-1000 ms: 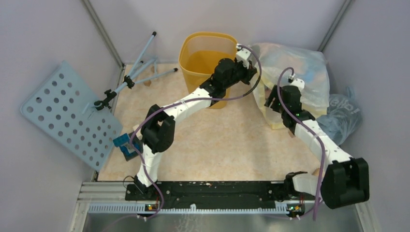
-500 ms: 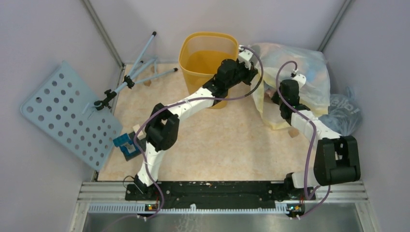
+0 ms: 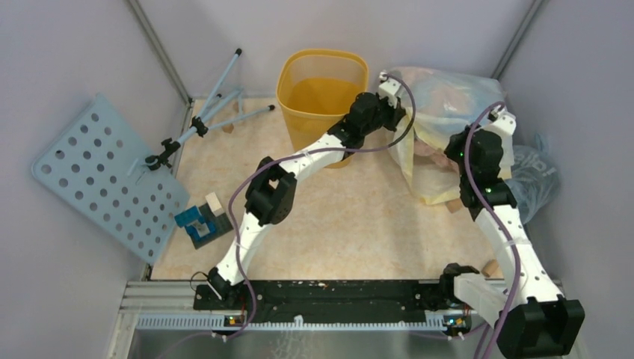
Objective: Put the trash bags into the trash bin
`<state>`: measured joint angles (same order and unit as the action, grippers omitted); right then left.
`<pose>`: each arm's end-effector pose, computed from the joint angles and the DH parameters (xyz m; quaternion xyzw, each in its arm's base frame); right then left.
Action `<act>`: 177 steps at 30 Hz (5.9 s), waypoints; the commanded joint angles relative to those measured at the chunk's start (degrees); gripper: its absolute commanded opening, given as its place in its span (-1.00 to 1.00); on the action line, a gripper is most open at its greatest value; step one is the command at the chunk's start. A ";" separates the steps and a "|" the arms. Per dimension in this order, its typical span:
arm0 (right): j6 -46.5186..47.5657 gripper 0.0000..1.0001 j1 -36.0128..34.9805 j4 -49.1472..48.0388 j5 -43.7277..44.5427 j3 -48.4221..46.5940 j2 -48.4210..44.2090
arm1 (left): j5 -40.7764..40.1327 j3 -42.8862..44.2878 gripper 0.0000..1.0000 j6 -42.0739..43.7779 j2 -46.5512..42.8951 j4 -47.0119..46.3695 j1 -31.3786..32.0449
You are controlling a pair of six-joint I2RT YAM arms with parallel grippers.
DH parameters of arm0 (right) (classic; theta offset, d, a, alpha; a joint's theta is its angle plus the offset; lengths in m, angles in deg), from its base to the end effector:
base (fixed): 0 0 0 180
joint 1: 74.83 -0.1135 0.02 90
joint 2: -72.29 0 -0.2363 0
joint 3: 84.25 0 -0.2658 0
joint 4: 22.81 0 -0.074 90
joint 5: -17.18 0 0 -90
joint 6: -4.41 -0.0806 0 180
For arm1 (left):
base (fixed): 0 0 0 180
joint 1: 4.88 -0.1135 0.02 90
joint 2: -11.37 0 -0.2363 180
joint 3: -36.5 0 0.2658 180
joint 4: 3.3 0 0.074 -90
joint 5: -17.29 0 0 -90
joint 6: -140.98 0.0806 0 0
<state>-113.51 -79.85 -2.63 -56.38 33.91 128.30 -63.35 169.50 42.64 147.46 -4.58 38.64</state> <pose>0.2998 0.0034 0.2989 0.2411 0.7488 0.0638 0.6141 0.4327 -0.4289 0.2582 0.2704 0.6652 -0.3560 0.5981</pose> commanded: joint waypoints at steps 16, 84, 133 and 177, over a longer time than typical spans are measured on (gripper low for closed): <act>-4.57 0.28 0.38 -13.13 -10.58 6.90 11.37 | -2.43 -8.08 -1.00 1.16 -9.95 -3.47 -0.20; 1.56 -1.00 2.99 19.88 -20.61 -25.02 -15.95 | 4.60 6.60 -1.00 -4.34 2.48 -0.71 4.37; -3.85 -0.24 -31.42 16.00 -23.70 -2.68 -0.83 | -23.61 -61.18 0.97 -13.22 -84.65 49.31 4.20; -0.95 0.01 -37.07 -10.19 -22.89 18.91 11.49 | -8.13 -80.62 0.34 -19.59 -73.56 25.01 3.43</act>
<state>-114.23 -111.76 -2.10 -75.09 52.73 138.77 -70.41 89.57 24.98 76.16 24.25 42.77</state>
